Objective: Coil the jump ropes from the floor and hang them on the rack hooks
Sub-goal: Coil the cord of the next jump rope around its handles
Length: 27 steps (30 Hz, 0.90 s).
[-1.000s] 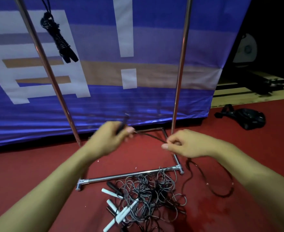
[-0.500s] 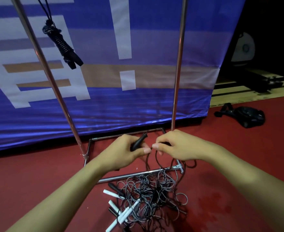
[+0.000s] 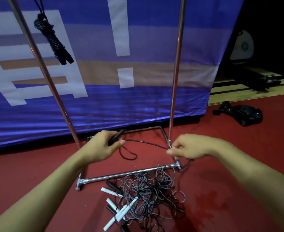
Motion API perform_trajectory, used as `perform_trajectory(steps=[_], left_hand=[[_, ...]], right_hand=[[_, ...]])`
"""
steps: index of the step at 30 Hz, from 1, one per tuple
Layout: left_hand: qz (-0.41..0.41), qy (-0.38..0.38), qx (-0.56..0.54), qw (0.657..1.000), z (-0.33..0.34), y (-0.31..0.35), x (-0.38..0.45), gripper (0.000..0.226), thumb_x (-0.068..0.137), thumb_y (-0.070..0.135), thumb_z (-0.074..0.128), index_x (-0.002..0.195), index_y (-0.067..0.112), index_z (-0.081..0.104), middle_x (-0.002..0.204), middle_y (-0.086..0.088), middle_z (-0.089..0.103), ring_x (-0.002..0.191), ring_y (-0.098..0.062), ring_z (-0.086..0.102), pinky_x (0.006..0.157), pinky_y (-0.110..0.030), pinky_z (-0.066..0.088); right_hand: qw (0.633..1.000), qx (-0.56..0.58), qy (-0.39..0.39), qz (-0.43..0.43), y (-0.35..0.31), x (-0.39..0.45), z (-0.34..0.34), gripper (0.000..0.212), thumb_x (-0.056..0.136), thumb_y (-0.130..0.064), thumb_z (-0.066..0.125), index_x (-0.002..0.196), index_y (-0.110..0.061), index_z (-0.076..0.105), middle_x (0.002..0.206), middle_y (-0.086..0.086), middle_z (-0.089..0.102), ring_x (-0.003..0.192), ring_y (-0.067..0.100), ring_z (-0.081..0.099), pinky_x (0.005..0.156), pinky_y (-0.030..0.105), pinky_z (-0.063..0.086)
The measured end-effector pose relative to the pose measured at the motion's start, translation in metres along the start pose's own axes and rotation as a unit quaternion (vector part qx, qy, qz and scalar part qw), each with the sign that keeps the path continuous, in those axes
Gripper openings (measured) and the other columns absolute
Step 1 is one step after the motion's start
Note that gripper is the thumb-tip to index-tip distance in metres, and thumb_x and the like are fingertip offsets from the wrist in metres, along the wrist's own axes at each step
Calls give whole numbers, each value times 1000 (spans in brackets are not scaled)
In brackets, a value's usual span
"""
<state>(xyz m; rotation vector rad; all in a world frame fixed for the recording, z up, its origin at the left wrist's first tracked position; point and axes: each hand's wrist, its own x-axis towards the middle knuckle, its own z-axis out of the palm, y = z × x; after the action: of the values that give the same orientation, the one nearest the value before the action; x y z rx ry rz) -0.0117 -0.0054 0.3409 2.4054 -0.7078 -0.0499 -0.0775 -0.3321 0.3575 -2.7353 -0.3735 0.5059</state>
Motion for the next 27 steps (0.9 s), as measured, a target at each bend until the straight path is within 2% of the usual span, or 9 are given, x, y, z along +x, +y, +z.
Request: perform_trajectory(steps=[4,7,11,13,16,20,22,24,27], left_hand=[[-63,1,-2,998,-4,-26,-6,14,94,26,75,81,23,70,54,15,52,49,-2,43,54,-22,38],[-42,-20,-51,998,3,4,-1,29,91,3,66,101,30,74,59,11,49,51,-4,39,54,-24,38],[-23,-49,-204,978,22,45,2,13,95,27,74,107,22,76,58,12,42,51,-8,34,48,-20,29],[44,-62,-191,979,33,57,3,15,95,37,73,103,25,77,65,9,47,58,-7,37,55,-22,31],[86,-48,-164,982,39,59,6,7,100,27,69,96,24,74,66,20,58,60,4,44,60,-15,35],[86,1,-114,990,31,39,14,10,98,27,71,89,24,70,77,17,70,69,8,55,68,-20,46],[30,64,-78,994,14,12,18,17,98,23,70,82,25,64,67,24,62,64,9,52,65,-16,41],[-57,139,-83,985,-6,-21,15,16,97,24,70,85,14,69,61,18,56,58,5,46,59,-16,39],[-132,107,-128,977,-16,-46,-3,5,94,18,75,97,15,75,53,16,56,50,3,46,50,-10,38]], right_hand=[[1000,-3,-3,-4,14,-1,-5,43,100,-60,50,66,-36,61,58,-16,60,52,3,51,61,26,42],[997,-6,41,-61,-10,5,-5,39,103,-53,47,70,-37,60,68,-6,64,61,14,56,63,34,44],[982,26,148,-117,-36,19,0,39,104,-47,49,73,-28,63,62,-10,61,57,6,51,57,20,37],[975,65,168,-131,-41,26,3,40,104,-48,48,73,-28,63,65,2,61,54,7,47,58,30,39],[971,93,179,-131,-42,29,7,41,102,-53,47,71,-31,60,64,7,59,55,15,46,58,43,44],[979,128,119,-103,-44,23,3,41,104,-51,48,75,-27,64,59,-2,60,52,5,50,57,33,47],[992,116,25,-38,-28,18,-1,47,105,-52,44,74,-22,62,55,-7,57,47,7,52,56,27,47],[996,75,-47,18,-5,12,-3,51,105,-56,39,73,-21,59,53,-8,54,45,9,50,57,25,46],[998,60,-19,10,15,10,-1,48,105,-55,41,75,-22,59,53,-16,54,53,2,52,63,24,43]])
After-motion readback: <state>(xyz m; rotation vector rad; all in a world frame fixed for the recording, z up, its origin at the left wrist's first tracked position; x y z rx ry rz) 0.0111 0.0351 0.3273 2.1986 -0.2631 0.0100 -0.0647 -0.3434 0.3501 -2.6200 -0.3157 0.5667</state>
